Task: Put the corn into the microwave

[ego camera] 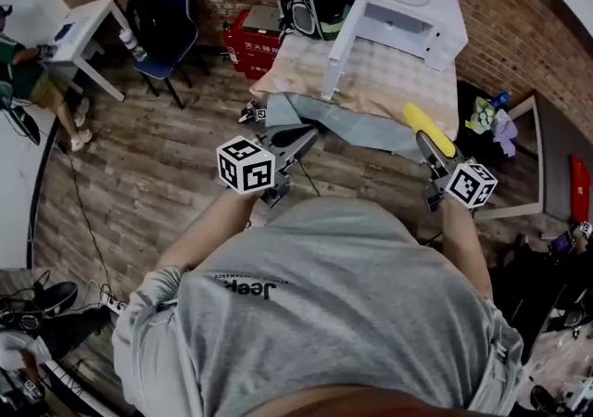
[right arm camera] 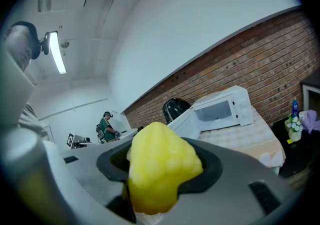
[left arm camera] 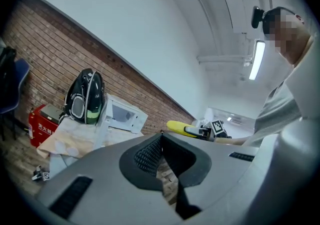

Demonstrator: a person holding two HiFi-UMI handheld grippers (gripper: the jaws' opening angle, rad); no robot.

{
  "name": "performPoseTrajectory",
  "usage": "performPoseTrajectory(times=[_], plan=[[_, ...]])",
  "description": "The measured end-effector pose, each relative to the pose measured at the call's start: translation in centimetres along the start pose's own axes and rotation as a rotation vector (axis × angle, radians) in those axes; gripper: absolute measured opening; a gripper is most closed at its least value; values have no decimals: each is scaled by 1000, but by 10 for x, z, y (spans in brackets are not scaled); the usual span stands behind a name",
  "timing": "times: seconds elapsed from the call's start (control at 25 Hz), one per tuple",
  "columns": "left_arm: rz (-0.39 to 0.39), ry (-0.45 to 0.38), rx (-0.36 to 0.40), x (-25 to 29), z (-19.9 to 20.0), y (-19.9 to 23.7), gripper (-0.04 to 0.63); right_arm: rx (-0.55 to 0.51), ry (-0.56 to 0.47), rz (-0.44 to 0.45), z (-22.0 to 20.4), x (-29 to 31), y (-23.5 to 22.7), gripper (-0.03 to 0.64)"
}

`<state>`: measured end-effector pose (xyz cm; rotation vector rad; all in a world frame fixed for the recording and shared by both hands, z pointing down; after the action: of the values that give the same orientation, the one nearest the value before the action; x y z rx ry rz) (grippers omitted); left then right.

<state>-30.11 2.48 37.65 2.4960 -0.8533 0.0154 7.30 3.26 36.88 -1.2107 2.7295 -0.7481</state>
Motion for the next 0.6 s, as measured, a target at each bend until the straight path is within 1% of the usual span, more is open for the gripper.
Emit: performPoseTrajectory(times=[0.16,0.24,0.4,0.6], plan=[[19,9,-12,4,-6,9,18,21,1,11,-1,11,-19,241],[43,13,-14,9,-10,13,18,27,5,29,-2,20,-36,241],[99,13,-19,17,-12,14,18,26,12,105,0,43,-59,241],[164,-5,10,43,-11,0,18,49,11,204,4,55,-102,241]])
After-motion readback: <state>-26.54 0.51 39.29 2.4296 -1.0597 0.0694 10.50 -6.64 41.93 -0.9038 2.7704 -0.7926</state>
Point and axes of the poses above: the fingertips, and each gripper's own axes: x forward along the fingers, y to its left, z out of its top, the point moved 8 cm from there along -x, backward along the fingers, and after that the axes turned 9 degrees about z, right-handed, at the moved point
